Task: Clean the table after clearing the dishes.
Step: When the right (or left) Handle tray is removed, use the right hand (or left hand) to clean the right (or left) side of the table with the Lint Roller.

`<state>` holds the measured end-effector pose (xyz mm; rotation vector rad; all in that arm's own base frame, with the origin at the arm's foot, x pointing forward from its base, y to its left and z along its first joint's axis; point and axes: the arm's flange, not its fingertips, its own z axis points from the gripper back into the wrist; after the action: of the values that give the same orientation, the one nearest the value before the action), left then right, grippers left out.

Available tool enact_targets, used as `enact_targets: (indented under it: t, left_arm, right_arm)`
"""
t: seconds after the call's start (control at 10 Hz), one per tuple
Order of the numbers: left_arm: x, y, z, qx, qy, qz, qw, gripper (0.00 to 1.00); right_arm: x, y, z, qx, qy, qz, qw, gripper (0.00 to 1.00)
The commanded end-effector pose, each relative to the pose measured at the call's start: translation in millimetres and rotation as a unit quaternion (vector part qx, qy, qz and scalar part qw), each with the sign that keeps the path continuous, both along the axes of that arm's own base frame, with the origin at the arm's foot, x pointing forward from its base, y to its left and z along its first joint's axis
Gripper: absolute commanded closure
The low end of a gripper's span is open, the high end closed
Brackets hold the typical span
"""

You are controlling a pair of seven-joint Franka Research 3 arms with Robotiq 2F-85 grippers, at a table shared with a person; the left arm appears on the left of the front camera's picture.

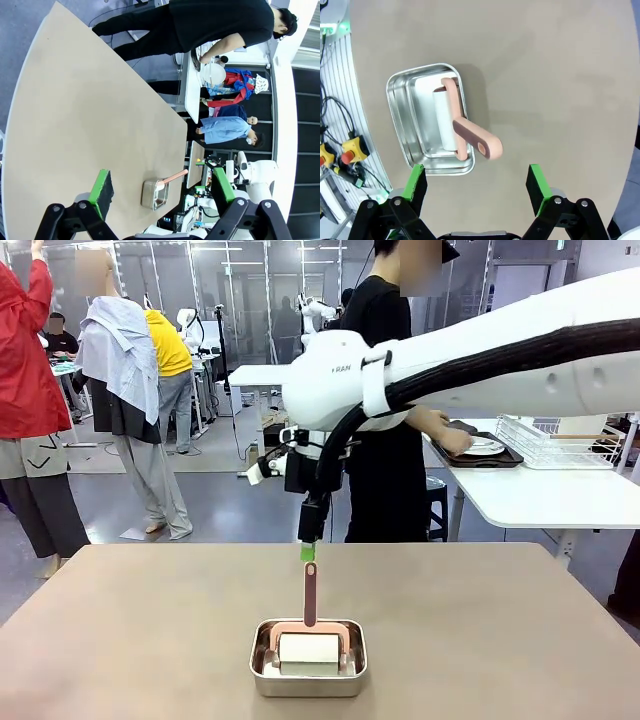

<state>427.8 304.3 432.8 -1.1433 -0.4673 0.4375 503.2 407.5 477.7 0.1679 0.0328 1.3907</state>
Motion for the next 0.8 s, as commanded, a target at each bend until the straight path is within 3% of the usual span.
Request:
enact_targets:
  t: [0.0, 0.4, 0.7]
  left_arm:
    - [-1.5, 3.8, 1.9, -0.001, 0.000, -0.007, 1.000, 0.00]
    - [-1.5, 3.8, 1.9, -0.001, 0.000, -0.007, 1.000, 0.00]
    - [-1.5, 3.8, 1.9, -0.001, 0.000, -0.007, 1.000, 0.00]
  right_arm:
    - [7.0, 14.3, -2.1, -0.023, 0.008, 0.027, 0.999, 0.00]
    - [1.3, 28.6, -27.5, -0.060, 0.060, 0.070, 0.994, 0.00]
    - [0.4, 26.8, -52.3, -0.049, 0.065, 0.082, 0.993, 0.00]
